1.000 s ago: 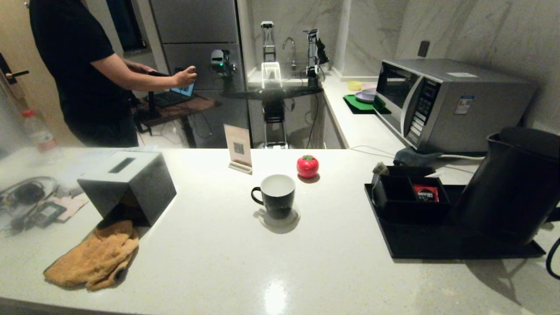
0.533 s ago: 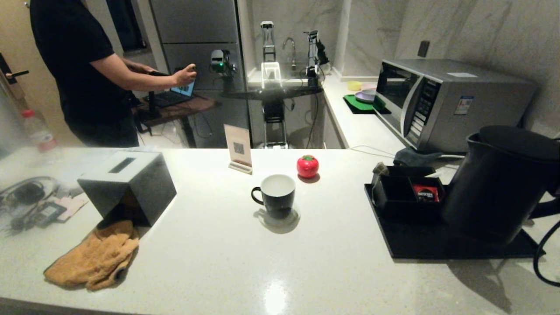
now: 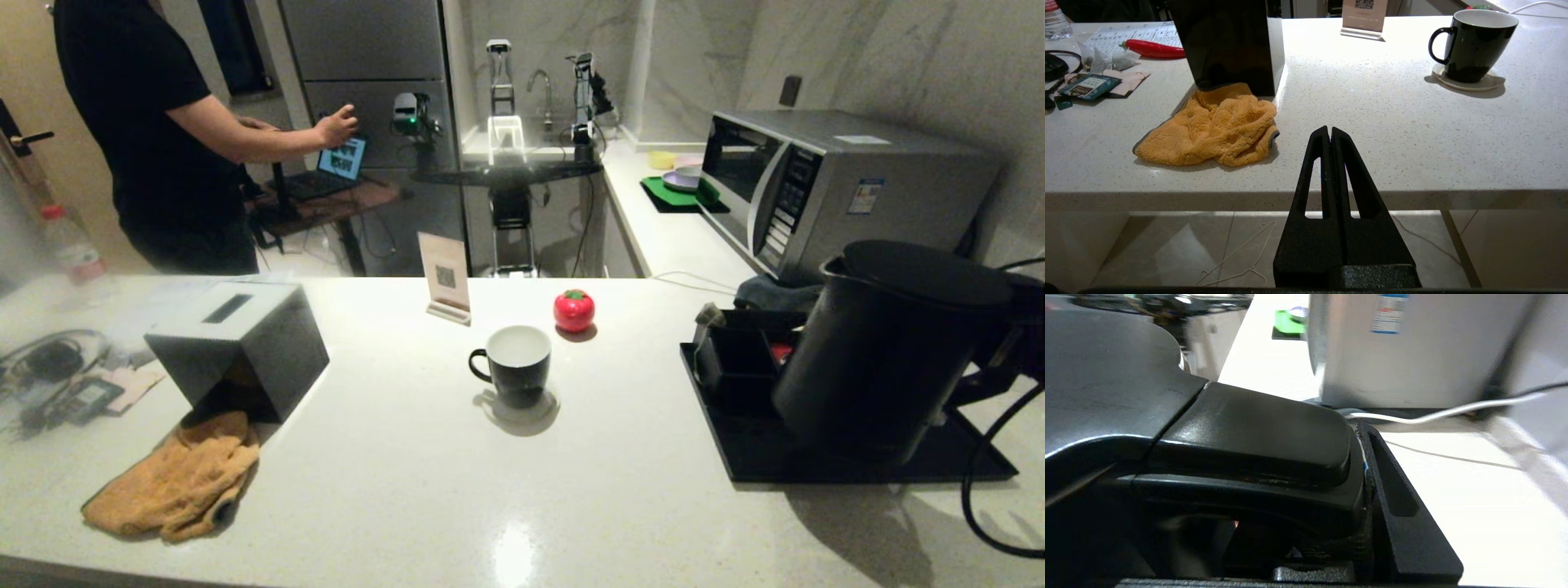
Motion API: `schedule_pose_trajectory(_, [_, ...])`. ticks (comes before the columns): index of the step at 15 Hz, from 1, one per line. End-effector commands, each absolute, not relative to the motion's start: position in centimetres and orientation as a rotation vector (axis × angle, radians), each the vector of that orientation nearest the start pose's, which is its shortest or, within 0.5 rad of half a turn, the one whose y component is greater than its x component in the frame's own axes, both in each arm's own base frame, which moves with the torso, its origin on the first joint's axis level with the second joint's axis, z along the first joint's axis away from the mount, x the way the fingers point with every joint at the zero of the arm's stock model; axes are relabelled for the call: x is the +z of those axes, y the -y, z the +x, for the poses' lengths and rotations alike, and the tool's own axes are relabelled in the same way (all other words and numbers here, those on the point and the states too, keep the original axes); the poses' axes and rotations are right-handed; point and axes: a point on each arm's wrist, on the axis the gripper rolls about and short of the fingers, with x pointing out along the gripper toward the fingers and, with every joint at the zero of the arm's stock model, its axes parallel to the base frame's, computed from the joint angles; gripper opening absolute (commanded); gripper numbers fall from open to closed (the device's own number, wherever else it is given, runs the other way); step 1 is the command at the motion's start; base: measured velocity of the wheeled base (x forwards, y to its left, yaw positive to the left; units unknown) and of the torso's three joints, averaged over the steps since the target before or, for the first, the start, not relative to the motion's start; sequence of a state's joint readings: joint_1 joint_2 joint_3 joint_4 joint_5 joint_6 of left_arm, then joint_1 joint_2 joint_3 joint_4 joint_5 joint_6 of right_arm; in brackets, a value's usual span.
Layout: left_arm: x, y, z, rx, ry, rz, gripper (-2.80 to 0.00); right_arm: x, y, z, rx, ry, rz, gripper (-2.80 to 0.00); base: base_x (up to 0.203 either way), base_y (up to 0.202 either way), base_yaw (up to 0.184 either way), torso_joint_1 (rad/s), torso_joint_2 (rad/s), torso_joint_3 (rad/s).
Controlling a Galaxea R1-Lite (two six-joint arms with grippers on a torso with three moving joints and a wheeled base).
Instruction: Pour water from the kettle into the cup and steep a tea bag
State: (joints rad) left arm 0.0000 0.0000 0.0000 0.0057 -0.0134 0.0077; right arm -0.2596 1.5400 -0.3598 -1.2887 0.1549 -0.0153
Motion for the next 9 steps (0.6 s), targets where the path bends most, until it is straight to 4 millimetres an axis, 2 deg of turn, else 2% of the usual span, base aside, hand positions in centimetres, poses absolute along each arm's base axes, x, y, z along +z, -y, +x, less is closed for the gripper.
schedule_pose_trajectory(1, [7.49,0.03,-2.27,-0.014,-0.008,0.008,-2.8,18.08,4.77,22.13,-0.072,0.12,-0.031,-2.8,0.0,0.0,0.0,0.0,0.0,0.0])
schedule_pose_trajectory(9, [7.49,0.03,-2.27,-0.014,-0.007,0.008,-2.8,17.75,4.07,21.9,-0.043,0.085,-0.017,-2.8,0.0,0.0,0.0,0.0,0.0,0.0])
